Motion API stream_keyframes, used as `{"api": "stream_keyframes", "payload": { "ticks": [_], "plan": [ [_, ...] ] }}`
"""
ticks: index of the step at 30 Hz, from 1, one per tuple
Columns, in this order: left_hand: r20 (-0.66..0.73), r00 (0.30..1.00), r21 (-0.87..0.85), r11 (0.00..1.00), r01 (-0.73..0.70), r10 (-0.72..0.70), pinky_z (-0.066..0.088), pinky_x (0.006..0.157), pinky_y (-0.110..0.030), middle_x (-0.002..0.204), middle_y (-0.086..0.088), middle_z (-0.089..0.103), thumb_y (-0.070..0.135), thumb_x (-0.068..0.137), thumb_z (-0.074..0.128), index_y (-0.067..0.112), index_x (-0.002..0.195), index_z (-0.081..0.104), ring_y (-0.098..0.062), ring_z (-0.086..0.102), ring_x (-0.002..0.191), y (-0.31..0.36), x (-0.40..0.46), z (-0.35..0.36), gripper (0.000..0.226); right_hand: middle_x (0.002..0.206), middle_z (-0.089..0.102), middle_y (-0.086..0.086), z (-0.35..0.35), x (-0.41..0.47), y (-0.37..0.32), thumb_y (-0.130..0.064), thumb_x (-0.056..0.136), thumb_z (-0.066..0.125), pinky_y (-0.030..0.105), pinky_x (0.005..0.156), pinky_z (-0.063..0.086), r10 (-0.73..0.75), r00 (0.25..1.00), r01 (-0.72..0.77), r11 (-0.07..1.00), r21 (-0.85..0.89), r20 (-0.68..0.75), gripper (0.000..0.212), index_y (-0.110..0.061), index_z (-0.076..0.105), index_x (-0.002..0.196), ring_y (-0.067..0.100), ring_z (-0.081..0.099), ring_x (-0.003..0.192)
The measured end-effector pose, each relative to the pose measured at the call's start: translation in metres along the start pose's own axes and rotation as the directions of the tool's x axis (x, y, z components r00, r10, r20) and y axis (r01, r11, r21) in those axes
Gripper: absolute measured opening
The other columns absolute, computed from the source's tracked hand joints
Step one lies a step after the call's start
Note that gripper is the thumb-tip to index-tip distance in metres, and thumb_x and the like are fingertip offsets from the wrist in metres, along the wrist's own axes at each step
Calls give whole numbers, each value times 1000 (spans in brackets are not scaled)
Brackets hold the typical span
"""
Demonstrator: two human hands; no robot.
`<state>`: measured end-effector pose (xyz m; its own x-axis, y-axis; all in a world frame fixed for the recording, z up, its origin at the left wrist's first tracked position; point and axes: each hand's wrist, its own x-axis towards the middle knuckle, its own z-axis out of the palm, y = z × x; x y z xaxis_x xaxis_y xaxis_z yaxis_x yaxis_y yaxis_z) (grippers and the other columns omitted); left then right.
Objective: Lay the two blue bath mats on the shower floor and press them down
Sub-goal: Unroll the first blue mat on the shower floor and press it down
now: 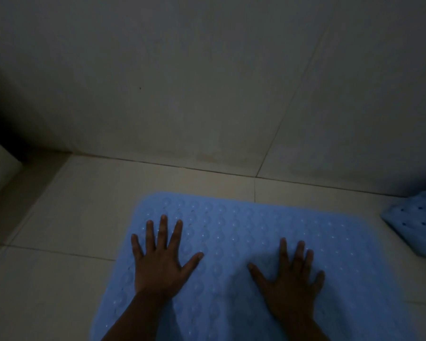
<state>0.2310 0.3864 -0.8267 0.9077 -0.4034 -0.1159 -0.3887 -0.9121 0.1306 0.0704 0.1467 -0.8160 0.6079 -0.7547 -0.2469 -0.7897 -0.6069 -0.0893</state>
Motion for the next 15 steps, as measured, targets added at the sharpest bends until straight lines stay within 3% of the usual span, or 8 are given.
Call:
{"api": "stream_keyframes", "payload": {
  "ticks": [9, 15],
  "plan": [
    [62, 998, -7, 1000, 20, -20, -17, 120, -61, 164, 4, -33, 98, 76, 6, 46, 155, -21, -28, -33, 150, 2, 3, -5, 98, 160, -36, 1, -6, 6, 6, -104, 61, 12, 63, 119, -7, -34, 995, 30, 999, 42, 95, 114, -45, -25, 151, 26, -30, 149],
    [277, 961, -2, 1000, 21, -20, -12, 121, -64, 161, 1, -39, 105, 63, 4, 45, 154, -25, -32, -32, 150, 3, 11, -25, 112, 167, -18, 4, -49, 24, 11, -107, 49, 32, 64, 119, 12, -52, 937, 35, 998, 54, 346, 131, -42, -5, 157, 31, -11, 154]
  ]
}}
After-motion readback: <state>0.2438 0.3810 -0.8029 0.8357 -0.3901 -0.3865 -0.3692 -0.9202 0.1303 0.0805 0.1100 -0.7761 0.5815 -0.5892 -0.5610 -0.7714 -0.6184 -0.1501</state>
